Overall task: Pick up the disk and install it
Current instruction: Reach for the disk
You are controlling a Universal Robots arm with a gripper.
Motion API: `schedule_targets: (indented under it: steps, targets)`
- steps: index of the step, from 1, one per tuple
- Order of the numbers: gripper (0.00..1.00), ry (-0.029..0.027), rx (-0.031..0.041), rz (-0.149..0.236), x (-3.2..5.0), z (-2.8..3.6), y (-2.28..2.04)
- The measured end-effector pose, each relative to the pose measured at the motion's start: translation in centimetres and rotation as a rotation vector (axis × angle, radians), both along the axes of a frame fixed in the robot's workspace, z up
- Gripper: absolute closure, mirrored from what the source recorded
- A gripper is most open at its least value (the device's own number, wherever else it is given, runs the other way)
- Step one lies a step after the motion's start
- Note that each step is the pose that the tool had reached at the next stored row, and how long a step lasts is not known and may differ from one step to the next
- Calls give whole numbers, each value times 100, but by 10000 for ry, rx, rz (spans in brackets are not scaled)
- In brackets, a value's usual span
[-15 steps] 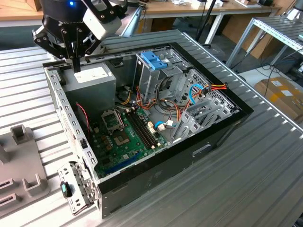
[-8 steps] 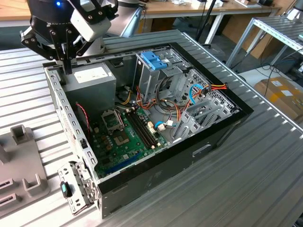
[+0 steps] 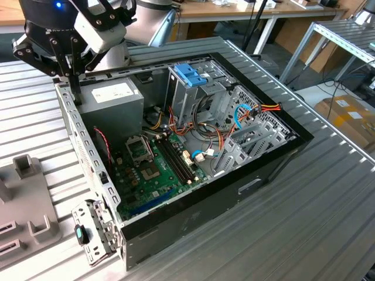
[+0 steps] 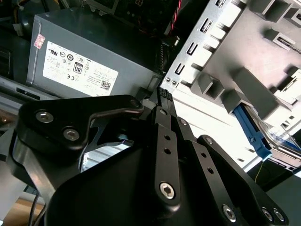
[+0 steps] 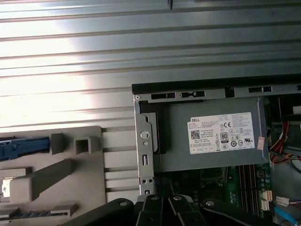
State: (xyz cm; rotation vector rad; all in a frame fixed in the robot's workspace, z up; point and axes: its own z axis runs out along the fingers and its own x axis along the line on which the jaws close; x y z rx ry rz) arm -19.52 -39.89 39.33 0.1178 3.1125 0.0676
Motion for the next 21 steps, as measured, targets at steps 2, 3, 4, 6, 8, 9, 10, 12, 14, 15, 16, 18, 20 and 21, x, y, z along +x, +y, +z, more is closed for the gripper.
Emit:
schedule_targets:
  steps: [2, 3, 4, 6, 8, 9, 10, 12, 14, 15, 16, 18, 20, 21]
  targets:
    - [89, 0, 0, -1, -1, 0, 0]
    - [89, 0, 0, -1, -1, 0, 0]
    - [89, 0, 1, -1, -1, 0, 0]
    - [89, 0, 0, -1, -1, 0, 0]
    - [89, 0, 0, -1, -2, 0, 0]
    - [89, 0, 0, -2, -7, 0, 0]
    - [89, 0, 0, -3, -10, 0, 0]
    - [89, 0, 0, -1, -26, 0, 0]
    - [89, 0, 0, -1, -44, 0, 0]
    - [89, 0, 0, -1, -60, 0, 0]
    - [89, -1, 1, -1, -72, 0, 0]
    - [89, 0, 0, -2, -89, 0, 0]
    - [89, 0, 1, -1, -107, 0, 0]
    - [89, 0, 0, -1, -120, 0, 0]
